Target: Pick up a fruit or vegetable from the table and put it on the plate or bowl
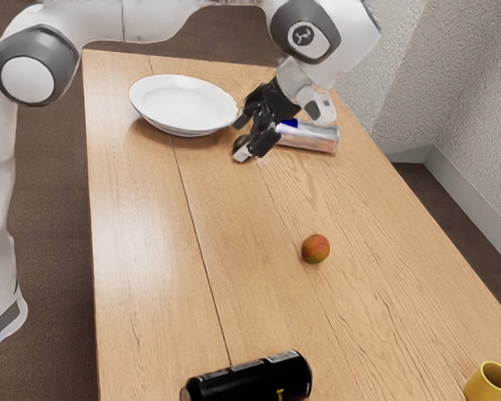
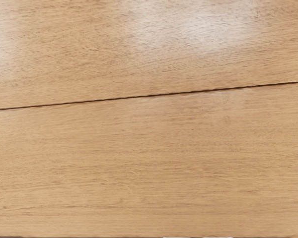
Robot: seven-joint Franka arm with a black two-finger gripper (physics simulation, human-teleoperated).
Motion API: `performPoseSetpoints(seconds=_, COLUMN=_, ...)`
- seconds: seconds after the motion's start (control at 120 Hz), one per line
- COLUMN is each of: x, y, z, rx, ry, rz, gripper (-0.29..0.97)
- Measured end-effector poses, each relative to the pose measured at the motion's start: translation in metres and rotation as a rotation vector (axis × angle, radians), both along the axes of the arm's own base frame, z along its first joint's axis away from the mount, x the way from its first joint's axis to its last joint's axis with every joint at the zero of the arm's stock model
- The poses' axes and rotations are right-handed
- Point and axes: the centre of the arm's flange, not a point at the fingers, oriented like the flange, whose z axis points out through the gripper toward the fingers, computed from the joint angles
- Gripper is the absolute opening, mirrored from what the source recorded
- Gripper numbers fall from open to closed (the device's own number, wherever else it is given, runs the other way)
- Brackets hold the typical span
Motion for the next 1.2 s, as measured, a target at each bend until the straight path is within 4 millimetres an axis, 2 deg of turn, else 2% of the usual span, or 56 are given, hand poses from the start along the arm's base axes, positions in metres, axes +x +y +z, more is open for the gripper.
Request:
performPoseSetpoints(seconds=0.083, x=0.024, y=0.0, z=0.0, rx=-0.006, ry=-0.16, rz=-0.031, gripper=0.68)
performPoseSetpoints(seconds=0.183, x=0.042, y=0.004, z=0.008, rx=0.013, ry=-0.296, rz=-0.059, gripper=0.68)
performPoseSetpoints(seconds=0.267, x=0.05, y=0.002, z=0.033, rx=0.012, ry=-0.41, rz=-0.083, gripper=0.68)
performPoseSetpoints(seconds=0.342, x=0.054, y=-0.001, z=0.043, rx=-0.005, ry=-0.465, rz=-0.092, gripper=0.68)
performPoseSetpoints(seconds=0.375, x=0.065, y=0.005, z=0.051, rx=-0.012, ry=-0.485, rz=-0.072, gripper=0.68)
performPoseSetpoints(seconds=0.425, x=0.089, y=0.032, z=0.056, rx=-0.014, ry=-0.497, rz=0.001, gripper=0.68)
performPoseSetpoints(seconds=0.5, x=0.112, y=0.077, z=0.038, rx=-0.014, ry=-0.448, rz=0.119, gripper=0.68)
performPoseSetpoints(seconds=0.592, x=0.128, y=0.134, z=-0.011, rx=-0.056, ry=-0.321, rz=0.289, gripper=0.68)
performPoseSetpoints(seconds=0.642, x=0.13, y=0.156, z=-0.035, rx=-0.079, ry=-0.252, rz=0.371, gripper=0.68)
performPoseSetpoints(seconds=0.767, x=0.131, y=0.192, z=-0.08, rx=-0.094, ry=-0.127, rz=0.519, gripper=0.68)
performPoseSetpoints(seconds=0.908, x=0.131, y=0.226, z=-0.114, rx=-0.091, ry=-0.052, rz=0.643, gripper=0.68)
performPoseSetpoints(seconds=1.017, x=0.128, y=0.241, z=-0.117, rx=-0.084, ry=-0.037, rz=0.706, gripper=0.68)
performPoseSetpoints(seconds=1.117, x=0.128, y=0.274, z=-0.128, rx=-0.074, ry=-0.051, rz=0.766, gripper=0.68)
performPoseSetpoints(seconds=1.2, x=0.131, y=0.288, z=-0.139, rx=-0.059, ry=-0.067, rz=0.786, gripper=0.68)
